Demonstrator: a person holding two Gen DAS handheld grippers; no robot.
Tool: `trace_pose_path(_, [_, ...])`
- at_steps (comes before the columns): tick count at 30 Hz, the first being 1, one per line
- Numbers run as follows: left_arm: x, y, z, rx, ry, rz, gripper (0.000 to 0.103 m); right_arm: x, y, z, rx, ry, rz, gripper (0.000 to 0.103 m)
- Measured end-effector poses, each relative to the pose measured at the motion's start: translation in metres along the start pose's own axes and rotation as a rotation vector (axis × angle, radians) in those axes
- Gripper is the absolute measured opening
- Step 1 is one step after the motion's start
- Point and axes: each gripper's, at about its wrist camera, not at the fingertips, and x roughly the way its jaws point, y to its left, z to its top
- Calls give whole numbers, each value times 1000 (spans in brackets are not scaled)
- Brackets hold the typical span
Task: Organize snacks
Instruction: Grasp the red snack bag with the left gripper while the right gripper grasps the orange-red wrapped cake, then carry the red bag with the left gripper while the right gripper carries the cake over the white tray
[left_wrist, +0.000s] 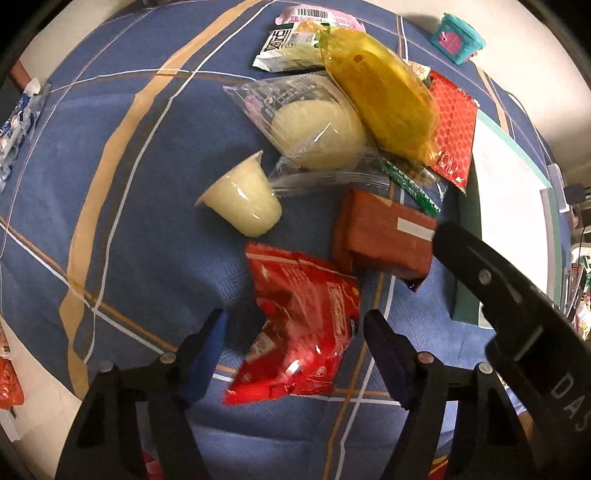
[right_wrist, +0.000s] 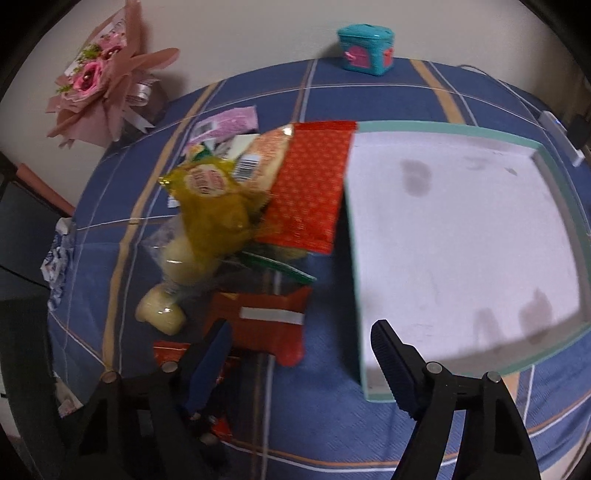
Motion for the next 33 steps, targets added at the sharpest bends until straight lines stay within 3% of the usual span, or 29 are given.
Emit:
trace_pose_path(2, [2,-2,0,14,2,14,72,2,7,2,-13,0,8,79])
trace_pose_path(5, [8,-4,2,-3,12,-6,54,6,16,4,-34,1,19,76])
trace_pose_path(19, [0,51,9,-245,-42,19,53,33,43,6,-65,49,32,76])
trace_pose_path(22, [2,58,9,-279,-40,18,53,40,48,8,-75,48,3,76])
trace_pose_path(27, [9,71,12,-291,-35,22,53,54,51,11,-77,59,-44,75])
trace_pose_path(33, [19,79,27,-294,-26,35,54,64,52,11,-65,64,-35,75])
